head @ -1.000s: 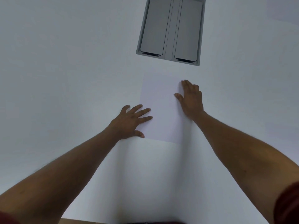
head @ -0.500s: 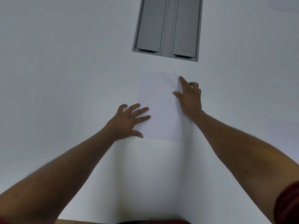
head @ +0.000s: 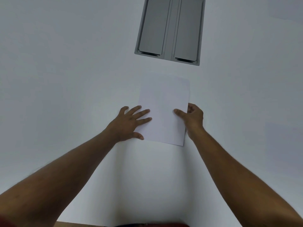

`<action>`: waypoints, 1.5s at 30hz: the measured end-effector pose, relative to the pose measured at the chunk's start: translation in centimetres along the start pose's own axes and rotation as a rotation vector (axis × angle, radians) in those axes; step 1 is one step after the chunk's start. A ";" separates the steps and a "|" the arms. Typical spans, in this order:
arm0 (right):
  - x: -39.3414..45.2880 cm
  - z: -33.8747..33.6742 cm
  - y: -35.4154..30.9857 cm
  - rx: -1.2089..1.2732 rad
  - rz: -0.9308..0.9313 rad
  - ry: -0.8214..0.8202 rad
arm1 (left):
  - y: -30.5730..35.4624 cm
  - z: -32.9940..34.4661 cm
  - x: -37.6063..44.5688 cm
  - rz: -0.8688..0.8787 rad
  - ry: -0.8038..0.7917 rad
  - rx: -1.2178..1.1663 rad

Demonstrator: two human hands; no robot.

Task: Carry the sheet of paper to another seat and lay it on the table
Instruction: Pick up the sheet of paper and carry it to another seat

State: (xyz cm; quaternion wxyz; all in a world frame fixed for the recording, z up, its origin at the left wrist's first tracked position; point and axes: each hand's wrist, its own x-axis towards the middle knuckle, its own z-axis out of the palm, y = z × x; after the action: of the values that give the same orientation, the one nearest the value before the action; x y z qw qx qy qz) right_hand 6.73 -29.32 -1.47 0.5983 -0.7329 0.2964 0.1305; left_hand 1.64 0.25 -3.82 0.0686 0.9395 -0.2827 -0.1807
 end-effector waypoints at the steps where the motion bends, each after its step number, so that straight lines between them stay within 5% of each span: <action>1: -0.3 -0.2 0.2 -0.026 -0.002 -0.018 | 0.1 -0.1 0.0 -0.002 -0.019 0.004; 5: -1.1 -0.7 -0.2 -0.064 -0.035 -0.047 | 1.2 -1.4 -0.2 -0.102 0.084 -0.273; 11: -2.5 -2.4 -2.3 0.131 -0.034 -0.201 | 2.1 -6.4 0.3 -0.680 0.495 -1.004; 14: -4.0 -3.4 -3.1 0.197 -0.027 -0.272 | 1.4 -9.1 0.3 -0.827 0.474 -1.374; 18: -7.2 -4.7 -3.8 0.228 -0.056 -0.373 | 1.0 -11.7 -0.6 -0.747 0.391 -1.739; 25: -14.0 -6.2 -3.2 0.272 -0.030 -0.547 | 3.9 -14.0 -4.4 -0.734 0.602 -1.825; 32: -19.3 -4.7 -0.2 -0.030 0.071 -0.831 | 4.9 -14.0 -14.3 -0.817 0.847 -1.751; 45: -32.0 9.9 -2.0 -0.393 -0.132 -1.199 | 6.4 -11.2 -42.1 -1.058 1.507 -1.670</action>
State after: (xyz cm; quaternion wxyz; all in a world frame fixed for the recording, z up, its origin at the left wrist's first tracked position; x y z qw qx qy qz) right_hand -15.74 -10.78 15.17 0.5212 -0.6455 -0.1654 0.5332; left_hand -29.97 18.63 20.70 0.7092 0.4765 0.4417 0.2737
